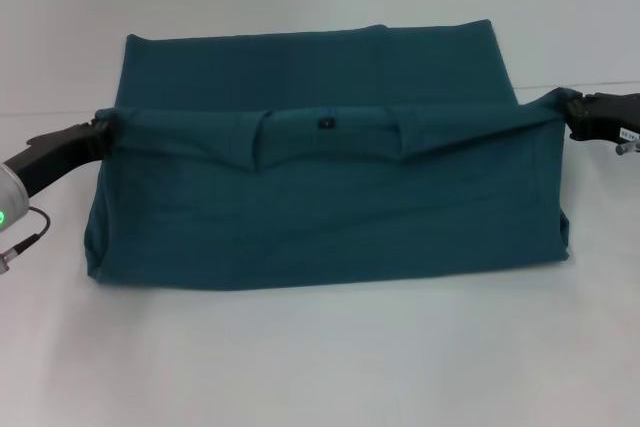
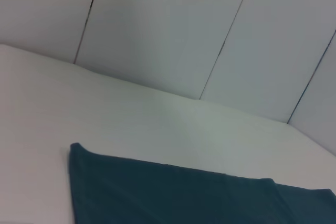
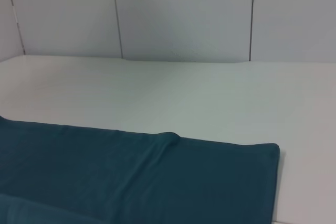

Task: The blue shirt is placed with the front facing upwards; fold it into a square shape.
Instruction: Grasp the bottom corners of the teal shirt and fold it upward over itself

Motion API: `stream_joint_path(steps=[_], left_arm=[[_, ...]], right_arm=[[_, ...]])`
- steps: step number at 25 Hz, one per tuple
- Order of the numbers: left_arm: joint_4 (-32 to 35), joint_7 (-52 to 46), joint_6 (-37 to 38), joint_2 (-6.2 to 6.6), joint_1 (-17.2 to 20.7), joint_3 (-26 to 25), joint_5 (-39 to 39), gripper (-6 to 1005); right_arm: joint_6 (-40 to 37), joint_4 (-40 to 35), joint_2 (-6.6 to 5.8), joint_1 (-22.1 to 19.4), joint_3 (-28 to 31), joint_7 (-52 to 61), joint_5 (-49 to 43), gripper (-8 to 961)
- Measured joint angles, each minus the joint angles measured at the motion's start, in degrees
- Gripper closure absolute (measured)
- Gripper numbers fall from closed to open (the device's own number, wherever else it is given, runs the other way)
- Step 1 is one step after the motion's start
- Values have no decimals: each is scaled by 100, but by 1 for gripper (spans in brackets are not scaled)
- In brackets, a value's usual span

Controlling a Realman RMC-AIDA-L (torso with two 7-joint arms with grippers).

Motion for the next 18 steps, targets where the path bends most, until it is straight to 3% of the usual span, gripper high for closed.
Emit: stream_joint_path(steps=[6,14,18], left_arm=[[7,3,-315,-116,-90,7,6,907],[52,-39,-591,-218,-126,86,-81,757],[47,-41,-803,-218,-102,80,-333,663]], right_arm=[[303,-26,145,16,1,-185,286,857],[773,-8,201,93,-403,-138,300,810],[863,-20,241,94,-434,-116,355,699]])
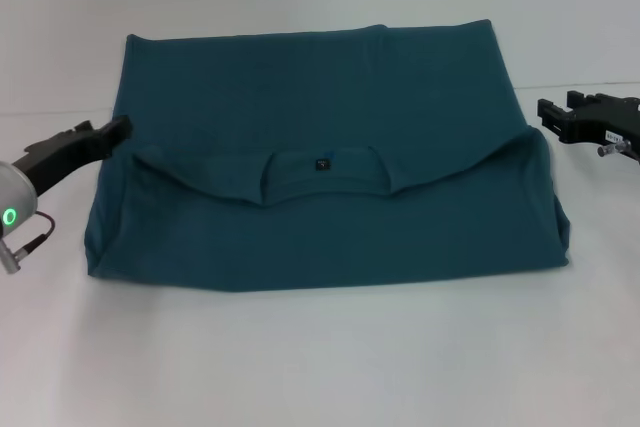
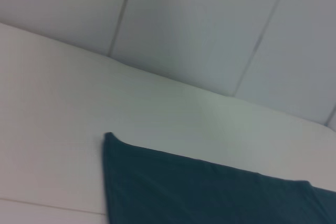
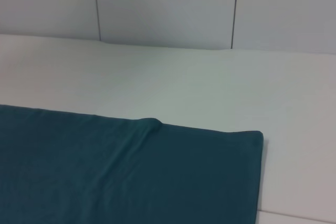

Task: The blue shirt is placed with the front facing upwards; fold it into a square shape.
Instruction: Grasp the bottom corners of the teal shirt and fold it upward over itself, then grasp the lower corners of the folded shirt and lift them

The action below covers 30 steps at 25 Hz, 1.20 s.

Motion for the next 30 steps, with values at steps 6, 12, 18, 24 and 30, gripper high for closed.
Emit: stream_joint_path(steps=[6,12,18,24,30], left_arm=[[15,-148,21,76,40,47,-72,476],[84,-272,189,123,57,54,-48,227],[469,-938,959,152,293,462,-29,113],[1181,-1887,2150,168,856,1238,15,112],[1930,-2637,3134,183,1386,1391,185,113]], right_arm=[[-189,-41,-35,-115,-12,-11,487,499],[-553,-139,-94,-158,-19,120,523,112],[-891,-938,4,-489,-907,1374,122,25],[-1855,-2096,95,-1210,-1824,2685,-29,26],[-2770,-2921,62,-1793,-2137,3476,-315,28]])
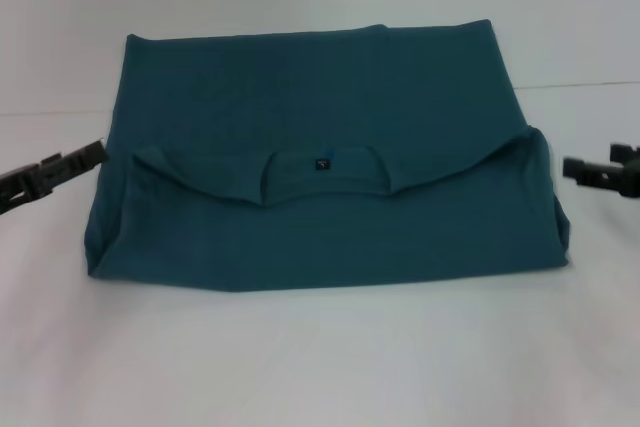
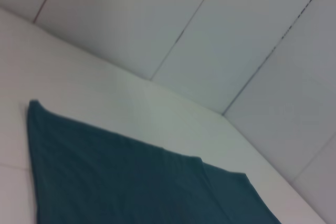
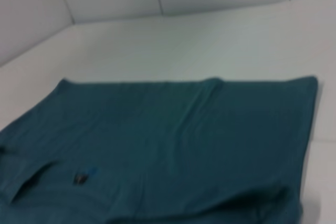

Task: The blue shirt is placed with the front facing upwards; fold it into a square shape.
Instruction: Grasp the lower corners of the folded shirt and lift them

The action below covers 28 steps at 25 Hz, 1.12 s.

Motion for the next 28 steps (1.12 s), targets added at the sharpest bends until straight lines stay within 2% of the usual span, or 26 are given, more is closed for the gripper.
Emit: stream_joint_path(steps=[4,9,15,23,28], left_arm=[[341,-322,261,-4,82,23,624,113],[476,-253,244,-2,24,181,1159,114],[695,-17,8,-44,50,525,1288,114],[703,822,-342,-171,92,1076,1507,115],[659,1043,-444,-199,119,1235,1516,116]], right_arm=[[-297,-265,46,-141,1,134,-318,30],[-371,-267,53,-164,28,140,-461,32],[-381,-227,57,-166,17,142,-463,34],[-387,-211,59,-153,35,154,-438,35],[-390,-212,59,-164,38,192,-432,35]])
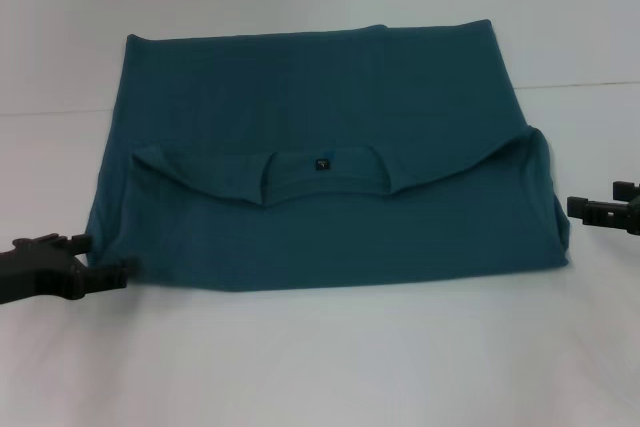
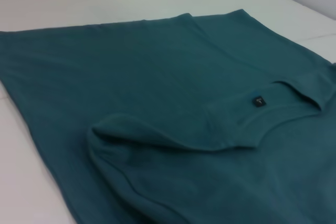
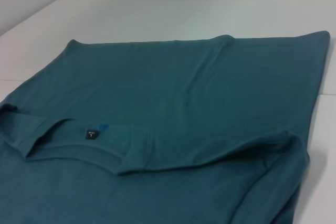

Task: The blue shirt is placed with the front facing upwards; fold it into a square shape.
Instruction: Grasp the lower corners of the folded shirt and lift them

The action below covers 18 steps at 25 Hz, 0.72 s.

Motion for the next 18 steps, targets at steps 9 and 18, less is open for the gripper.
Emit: stream_joint_path(steps=[9,18], left_arm=[[-195,10,-256,-10,-63,239,229,119],[-263,6,-486,-44,-103,395,245,124]], right_arm=[[4,18,8,-5,6,18,5,34],[48,62,9,8,7,18,-8,33]])
